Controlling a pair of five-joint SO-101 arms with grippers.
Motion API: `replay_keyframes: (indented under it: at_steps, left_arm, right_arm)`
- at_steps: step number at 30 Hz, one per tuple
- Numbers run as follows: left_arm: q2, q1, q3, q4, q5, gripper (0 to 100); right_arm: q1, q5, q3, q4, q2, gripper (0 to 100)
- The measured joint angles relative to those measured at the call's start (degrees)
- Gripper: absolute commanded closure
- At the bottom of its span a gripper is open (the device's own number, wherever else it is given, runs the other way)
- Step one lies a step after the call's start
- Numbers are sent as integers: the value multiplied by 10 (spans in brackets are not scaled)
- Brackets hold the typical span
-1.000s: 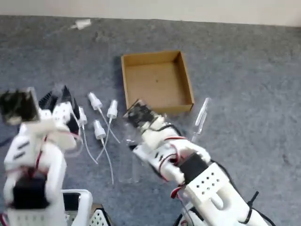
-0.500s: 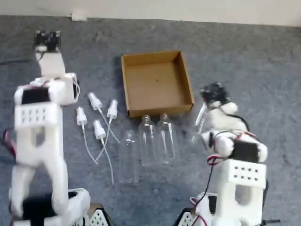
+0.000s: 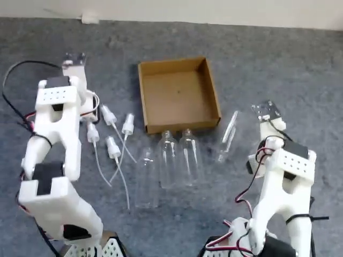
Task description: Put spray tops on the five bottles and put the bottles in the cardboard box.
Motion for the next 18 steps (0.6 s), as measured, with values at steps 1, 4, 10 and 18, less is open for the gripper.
replay_keyframes:
  at_steps: [1, 4, 10, 18]
  left_arm:
    - [11, 0, -1, 0, 0, 897]
    - [45, -4, -1, 2, 0, 897]
    - [100, -4, -11, 2, 0, 918]
    - [99, -4, -20, 2, 0, 998]
  right_arm:
    - [0, 0, 0, -2, 0, 995]
    - [0, 0, 0, -5, 0, 995]
    - [0, 0, 0, -8, 0, 995]
    - [-18, 0, -18, 34, 0, 995]
